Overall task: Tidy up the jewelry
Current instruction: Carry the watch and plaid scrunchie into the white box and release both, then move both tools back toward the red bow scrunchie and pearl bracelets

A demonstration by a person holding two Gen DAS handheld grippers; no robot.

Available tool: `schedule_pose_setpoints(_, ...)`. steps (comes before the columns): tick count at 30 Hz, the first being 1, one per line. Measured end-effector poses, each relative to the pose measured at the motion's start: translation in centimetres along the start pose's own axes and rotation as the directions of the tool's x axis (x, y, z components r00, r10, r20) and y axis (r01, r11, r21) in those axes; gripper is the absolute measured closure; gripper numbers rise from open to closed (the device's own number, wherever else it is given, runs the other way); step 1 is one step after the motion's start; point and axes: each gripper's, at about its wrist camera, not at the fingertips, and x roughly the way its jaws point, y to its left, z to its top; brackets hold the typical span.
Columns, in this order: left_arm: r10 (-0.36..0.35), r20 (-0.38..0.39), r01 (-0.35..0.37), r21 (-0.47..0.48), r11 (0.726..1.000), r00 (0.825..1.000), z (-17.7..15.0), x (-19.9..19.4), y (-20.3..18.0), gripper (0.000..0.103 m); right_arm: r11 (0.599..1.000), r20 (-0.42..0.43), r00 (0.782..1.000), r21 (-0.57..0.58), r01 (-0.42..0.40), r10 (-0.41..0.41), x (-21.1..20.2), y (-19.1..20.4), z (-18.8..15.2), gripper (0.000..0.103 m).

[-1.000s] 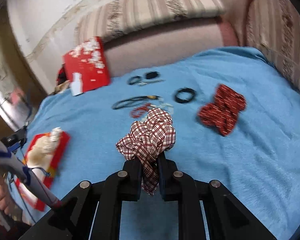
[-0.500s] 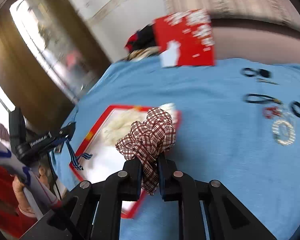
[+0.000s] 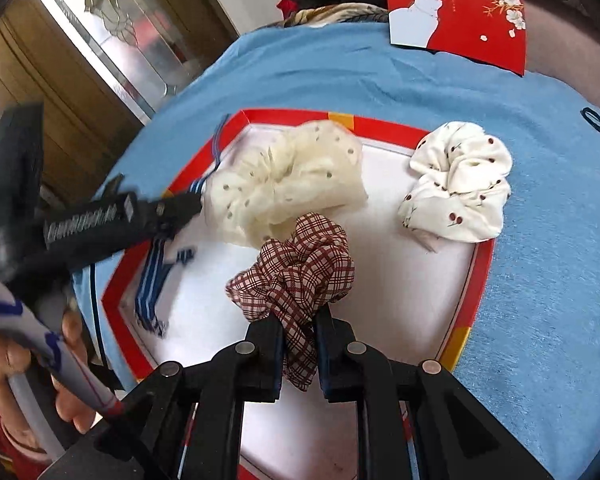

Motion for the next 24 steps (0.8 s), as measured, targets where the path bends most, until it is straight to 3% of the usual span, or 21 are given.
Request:
schedule_pose_setpoints(3, -0.006, 0.018, 0.006, -0.030, 1.000, 1.000, 0.4, 0.3, 0.1, 0.063, 0.998, 0.000, 0.999, -0.036, 0.045, -0.045, 0.3, 0.7, -0.1, 0.082)
schedule_pose_setpoints(7, -0.048, 0.044, 0.050, -0.036, 0.998, 0.998, 0.6, -0.7, -0.3, 0.053, 0.997, 0.019, 0.998, -0.044, 0.059, -0.058, -0.9, 0.6, -0.7, 0.047)
schedule_pose_setpoints(8, -0.060, 0.055, 0.062, -0.031, 0.998, 0.997, 0.6, -1.2, -0.4, 0.049, 0.997, 0.032, 0.998, -0.051, 0.065, -0.063, -1.6, 0.6, -0.9, 0.046)
schedule_pose_setpoints(15, -0.073, 0.188, 0.082, -0.043, 0.996, 0.980, -0.6, -5.0, 0.2, 0.045, 0.979, 0.143, 0.981, -0.138, 0.150, -0.131, -5.2, 1.2, -0.5, 0.046)
schedule_pose_setpoints(17, -0.054, 0.237, 0.073, -0.069, 0.995, 0.970, -0.6, -6.2, 1.0, 0.045, 0.978, 0.151, 0.979, -0.139, 0.157, -0.136, -5.0, 1.5, 0.4, 0.061)
schedule_pose_setpoints(18, -0.046, 0.253, 0.068, -0.079, 0.995, 0.966, -0.5, -6.4, 1.1, 0.045, 0.981, 0.138, 0.982, -0.129, 0.148, -0.130, -4.4, 1.6, 1.1, 0.071)
schedule_pose_setpoints(24, -0.008, 0.289, 0.063, -0.183, 0.981, 0.957, 0.1, -6.8, 3.7, 0.045, 0.989, 0.002, 0.994, -0.105, 0.107, -0.107, 1.6, 3.0, 4.4, 0.075)
